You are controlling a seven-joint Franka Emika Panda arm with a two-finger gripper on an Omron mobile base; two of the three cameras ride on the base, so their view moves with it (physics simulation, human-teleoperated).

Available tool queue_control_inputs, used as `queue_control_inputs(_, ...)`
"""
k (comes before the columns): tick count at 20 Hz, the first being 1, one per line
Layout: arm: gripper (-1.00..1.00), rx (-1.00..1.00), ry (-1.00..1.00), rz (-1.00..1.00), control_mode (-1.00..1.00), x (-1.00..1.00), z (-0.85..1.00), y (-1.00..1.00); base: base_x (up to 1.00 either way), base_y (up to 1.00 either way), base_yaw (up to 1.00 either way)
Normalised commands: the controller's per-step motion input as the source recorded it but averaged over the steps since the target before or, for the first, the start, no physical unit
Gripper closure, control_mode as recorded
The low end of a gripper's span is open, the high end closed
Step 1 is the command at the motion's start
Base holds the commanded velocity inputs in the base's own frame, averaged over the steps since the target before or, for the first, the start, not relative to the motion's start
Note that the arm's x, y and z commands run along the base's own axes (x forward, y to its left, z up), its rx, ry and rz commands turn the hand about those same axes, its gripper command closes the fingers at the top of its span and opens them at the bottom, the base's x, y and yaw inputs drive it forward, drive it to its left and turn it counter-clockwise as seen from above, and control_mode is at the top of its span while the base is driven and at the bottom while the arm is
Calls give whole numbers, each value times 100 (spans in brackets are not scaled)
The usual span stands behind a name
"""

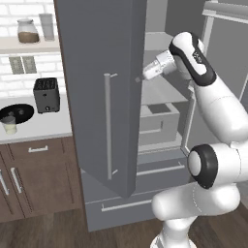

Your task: Grab a lemon wedge from the fridge and one ice cube from the ice bowl, and put them in the glass of lemonade.

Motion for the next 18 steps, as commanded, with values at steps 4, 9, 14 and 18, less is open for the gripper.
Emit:
queue_control_inputs(4,-100,0,0,15,-100,-33,0,83,0,0,0)
queue_control_inputs(9,-100,0,-1,14,-100,-48,0,93,0,0,0)
queue_control_inputs(14,-100,0,-13,1,-100,-40,0,100,0,0,0)
queue_control_inputs(18,-100,0,-13,0,-100,-30,0,100,0,0,0)
